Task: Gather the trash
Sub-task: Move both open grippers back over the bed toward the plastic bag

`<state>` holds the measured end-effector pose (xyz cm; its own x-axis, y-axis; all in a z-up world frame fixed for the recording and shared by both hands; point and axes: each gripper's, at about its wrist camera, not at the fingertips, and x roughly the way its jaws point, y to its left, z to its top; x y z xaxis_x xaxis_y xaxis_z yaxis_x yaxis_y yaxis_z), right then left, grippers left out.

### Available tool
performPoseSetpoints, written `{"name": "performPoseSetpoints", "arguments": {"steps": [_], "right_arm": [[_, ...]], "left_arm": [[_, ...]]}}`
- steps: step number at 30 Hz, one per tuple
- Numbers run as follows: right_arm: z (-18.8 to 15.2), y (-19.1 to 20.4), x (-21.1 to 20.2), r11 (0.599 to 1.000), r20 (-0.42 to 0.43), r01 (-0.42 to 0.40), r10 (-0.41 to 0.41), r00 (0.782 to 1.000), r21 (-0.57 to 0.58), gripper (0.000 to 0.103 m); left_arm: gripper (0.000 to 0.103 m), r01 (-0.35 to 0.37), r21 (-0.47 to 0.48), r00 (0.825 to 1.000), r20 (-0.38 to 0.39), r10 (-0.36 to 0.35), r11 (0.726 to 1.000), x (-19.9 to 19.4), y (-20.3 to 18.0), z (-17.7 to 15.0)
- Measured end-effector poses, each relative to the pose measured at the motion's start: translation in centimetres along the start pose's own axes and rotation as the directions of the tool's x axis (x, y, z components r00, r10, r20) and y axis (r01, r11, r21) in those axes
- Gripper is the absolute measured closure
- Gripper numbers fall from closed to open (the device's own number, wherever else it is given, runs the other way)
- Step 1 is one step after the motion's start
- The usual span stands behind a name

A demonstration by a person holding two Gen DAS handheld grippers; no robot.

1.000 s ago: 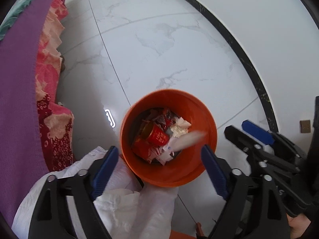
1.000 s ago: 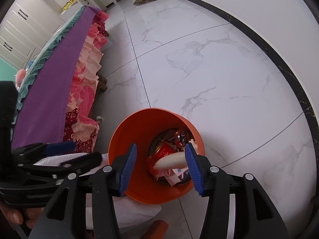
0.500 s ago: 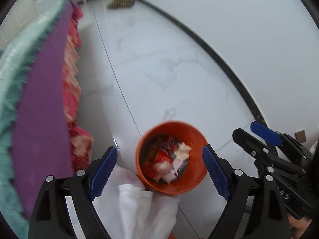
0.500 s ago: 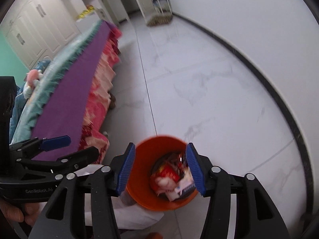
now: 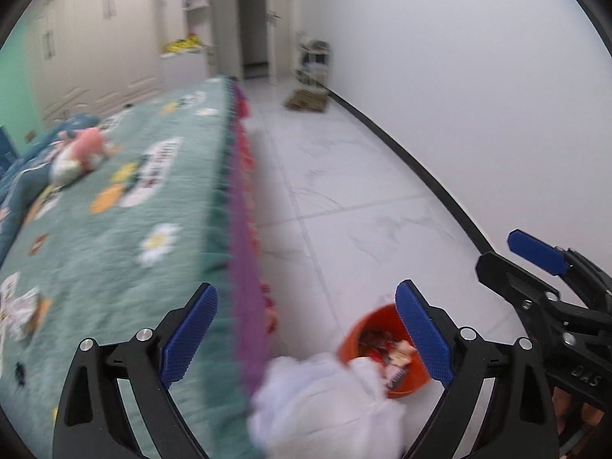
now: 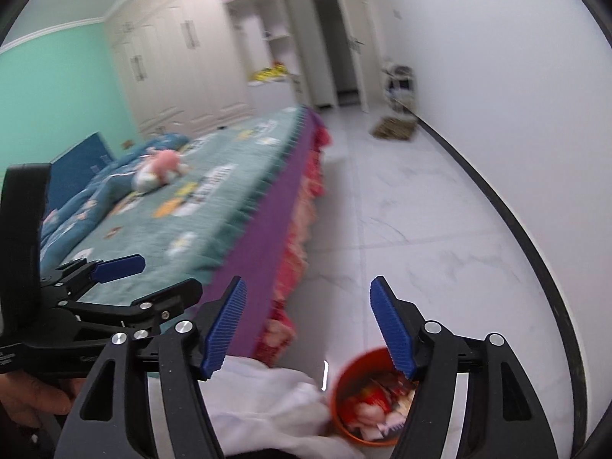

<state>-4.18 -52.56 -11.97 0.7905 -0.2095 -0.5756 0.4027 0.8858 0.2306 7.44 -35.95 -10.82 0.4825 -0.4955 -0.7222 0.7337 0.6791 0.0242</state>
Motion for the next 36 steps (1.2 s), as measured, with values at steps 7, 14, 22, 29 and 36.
{"name": "performPoseSetpoints", "arguments": {"steps": [7, 14, 22, 29, 36], "right_arm": [[1.7, 10.3, -0.3, 0.978, 0.012, -0.15, 0.153, 0.988, -0.142, 0.032], [2.3, 20.7, 1.6, 0.916, -0.038, -0.299, 0.3, 0.953, -0.268, 0.03], [1.5, 32.1, 4.9, 0.819, -0.141, -0.433, 0.412, 0.9, -0.376, 0.03], [1.2, 38.6, 8.3, 0.758, -0.207, -0.499, 0.455, 0.866, -0.419, 0.03], [0.9, 43.5, 12.8, 0.72, -0.266, -0.543, 0.473, 0.84, -0.432, 0.03]], "left_arm": [[0.01, -0.129, -0.125, 0.989, 0.058, 0.137, 0.984, -5.5, 7.6, -2.1], [0.01, -0.264, -0.285, 0.955, 0.057, 0.291, 0.922, -9.6, 16.5, -5.1], [0.01, -0.353, -0.437, 0.921, -0.005, 0.391, 0.827, -12.4, 25.5, -8.9], [0.01, -0.391, -0.502, 0.906, -0.061, 0.419, 0.771, -12.1, 31.2, -10.6], [0.01, -0.409, -0.539, 0.904, -0.132, 0.406, 0.736, -9.4, 36.3, -12.2]]}}
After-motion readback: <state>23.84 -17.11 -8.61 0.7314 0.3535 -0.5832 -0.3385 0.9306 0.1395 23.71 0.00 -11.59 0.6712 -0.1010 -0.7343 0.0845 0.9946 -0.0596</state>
